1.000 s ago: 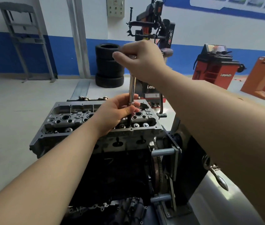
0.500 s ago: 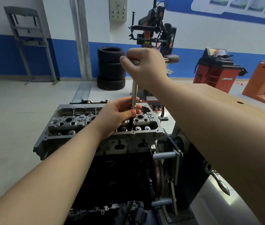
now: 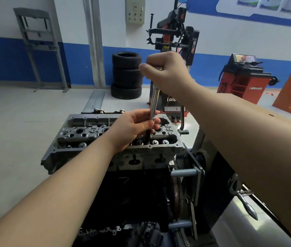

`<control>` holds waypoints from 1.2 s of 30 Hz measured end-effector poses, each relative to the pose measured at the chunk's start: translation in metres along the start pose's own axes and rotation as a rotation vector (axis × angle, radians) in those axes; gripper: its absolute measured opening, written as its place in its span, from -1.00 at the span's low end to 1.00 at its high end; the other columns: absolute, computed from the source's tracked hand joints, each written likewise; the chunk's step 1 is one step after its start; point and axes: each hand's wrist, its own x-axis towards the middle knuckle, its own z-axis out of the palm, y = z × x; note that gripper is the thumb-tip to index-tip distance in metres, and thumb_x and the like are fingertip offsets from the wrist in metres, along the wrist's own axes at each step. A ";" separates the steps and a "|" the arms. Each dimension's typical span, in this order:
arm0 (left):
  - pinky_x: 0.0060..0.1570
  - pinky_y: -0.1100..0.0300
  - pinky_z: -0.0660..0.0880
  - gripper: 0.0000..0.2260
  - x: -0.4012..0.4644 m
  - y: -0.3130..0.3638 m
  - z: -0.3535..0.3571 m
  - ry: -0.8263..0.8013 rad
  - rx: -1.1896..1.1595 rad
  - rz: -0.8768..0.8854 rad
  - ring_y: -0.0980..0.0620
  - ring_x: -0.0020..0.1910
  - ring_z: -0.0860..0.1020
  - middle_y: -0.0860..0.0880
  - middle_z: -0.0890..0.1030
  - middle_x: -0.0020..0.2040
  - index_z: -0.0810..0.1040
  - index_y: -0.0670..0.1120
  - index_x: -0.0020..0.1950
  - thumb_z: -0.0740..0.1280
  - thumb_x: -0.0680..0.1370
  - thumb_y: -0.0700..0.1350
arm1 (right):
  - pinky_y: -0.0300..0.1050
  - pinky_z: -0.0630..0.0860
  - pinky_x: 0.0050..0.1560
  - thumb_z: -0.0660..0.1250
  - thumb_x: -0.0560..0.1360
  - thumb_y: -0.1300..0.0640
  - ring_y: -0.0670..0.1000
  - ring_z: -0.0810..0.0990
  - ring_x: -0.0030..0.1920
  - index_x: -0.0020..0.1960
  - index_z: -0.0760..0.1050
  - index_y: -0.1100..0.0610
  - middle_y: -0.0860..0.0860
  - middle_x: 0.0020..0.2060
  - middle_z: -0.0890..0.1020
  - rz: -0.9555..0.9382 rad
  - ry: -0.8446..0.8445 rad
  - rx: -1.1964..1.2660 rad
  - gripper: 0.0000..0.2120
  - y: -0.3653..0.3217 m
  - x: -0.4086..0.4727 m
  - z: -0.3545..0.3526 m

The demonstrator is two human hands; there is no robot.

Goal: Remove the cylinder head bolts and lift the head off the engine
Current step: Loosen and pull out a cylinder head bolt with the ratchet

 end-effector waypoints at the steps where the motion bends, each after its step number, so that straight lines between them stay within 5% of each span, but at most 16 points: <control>1: 0.12 0.12 0.68 -0.71 0.001 0.000 0.000 0.002 -0.011 -0.001 -0.07 0.13 0.73 -0.14 0.75 0.14 0.60 -0.16 0.38 0.32 0.67 -0.35 | -0.09 0.32 -0.29 0.32 0.55 0.01 -0.02 0.36 -0.38 -0.42 0.30 0.08 -0.05 -0.50 0.34 0.000 0.023 -0.090 -0.58 0.000 0.001 0.001; 4: 0.11 0.07 0.69 -0.72 0.003 -0.002 0.000 0.034 -0.061 -0.002 -0.09 0.06 0.73 -0.20 0.74 0.11 0.62 -0.20 0.34 0.32 0.66 -0.38 | -0.09 0.23 -0.35 0.20 0.55 -0.12 0.12 0.40 -0.38 -0.36 0.26 0.05 -0.02 -0.42 0.39 0.044 0.007 -0.673 -0.61 -0.006 0.012 0.008; 7: 0.08 0.06 0.70 -0.73 0.005 -0.003 0.000 0.058 -0.093 -0.008 -0.10 0.04 0.73 -0.21 0.73 0.08 0.61 -0.23 0.35 0.34 0.65 -0.37 | -0.14 0.11 -0.39 0.21 0.53 -0.15 0.06 0.29 -0.43 -0.32 0.20 0.03 0.01 -0.39 0.37 0.054 0.004 -0.880 -0.62 -0.013 0.017 0.011; 10: 0.06 0.07 0.70 -0.76 0.004 -0.004 -0.001 0.056 -0.089 -0.003 -0.11 0.08 0.73 -0.22 0.74 0.11 0.61 -0.21 0.30 0.35 0.65 -0.36 | -0.14 0.17 -0.39 0.23 0.49 -0.20 0.08 0.35 -0.41 -0.33 0.33 0.05 -0.04 -0.42 0.42 -0.048 0.046 -0.754 -0.62 -0.008 0.013 0.013; 14: 0.08 0.07 0.70 -0.73 0.004 -0.003 0.001 0.011 -0.019 -0.021 -0.10 0.10 0.73 -0.18 0.74 0.12 0.60 -0.21 0.36 0.34 0.67 -0.34 | -0.16 0.28 -0.29 0.32 0.53 -0.03 -0.03 0.38 -0.35 -0.38 0.38 0.05 -0.04 -0.48 0.38 -0.008 0.052 -0.205 -0.65 0.001 0.004 0.003; 20: 0.10 0.00 0.70 -0.74 0.007 -0.005 -0.001 0.047 -0.058 -0.039 -0.14 0.04 0.72 -0.17 0.75 0.05 0.63 -0.22 0.32 0.37 0.63 -0.35 | -0.13 0.15 -0.40 0.23 0.53 -0.09 0.07 0.31 -0.41 -0.33 0.26 0.04 -0.01 -0.37 0.39 0.090 -0.009 -0.858 -0.66 -0.011 0.016 0.008; 23: 0.12 0.08 0.69 -0.78 0.005 -0.006 -0.005 0.042 -0.065 -0.021 -0.12 0.08 0.73 -0.16 0.76 0.06 0.64 -0.21 0.26 0.37 0.63 -0.34 | -0.15 0.13 -0.40 0.26 0.47 -0.18 0.03 0.33 -0.43 -0.32 0.35 0.05 -0.05 -0.42 0.40 -0.048 0.012 -0.825 -0.66 -0.020 0.013 0.014; 28: 0.17 0.12 0.66 -0.76 0.005 -0.003 0.000 0.004 0.003 -0.025 -0.11 0.15 0.73 -0.15 0.75 0.12 0.63 -0.18 0.31 0.35 0.66 -0.32 | -0.02 0.41 -0.26 0.32 0.53 -0.04 0.10 0.43 -0.29 -0.26 0.51 0.15 0.10 -0.38 0.48 -0.022 -0.051 -0.269 -0.70 -0.006 0.005 -0.004; 30: 0.13 0.12 0.67 -0.77 0.006 -0.003 0.000 0.015 0.009 -0.032 -0.13 0.12 0.73 -0.16 0.75 0.10 0.63 -0.20 0.31 0.35 0.66 -0.32 | -0.03 0.46 -0.25 0.26 0.54 -0.08 0.11 0.48 -0.25 -0.23 0.51 0.08 0.03 -0.35 0.51 0.046 -0.035 -0.459 -0.72 -0.006 0.006 -0.004; 36: 0.15 0.00 0.69 -0.80 0.007 -0.005 -0.003 0.039 -0.055 -0.024 -0.15 0.04 0.72 -0.18 0.74 0.02 0.64 -0.24 0.24 0.36 0.64 -0.35 | -0.13 0.13 -0.40 0.26 0.48 -0.04 0.05 0.33 -0.42 -0.33 0.26 0.03 -0.02 -0.40 0.40 0.040 -0.016 -0.868 -0.70 -0.025 0.010 0.011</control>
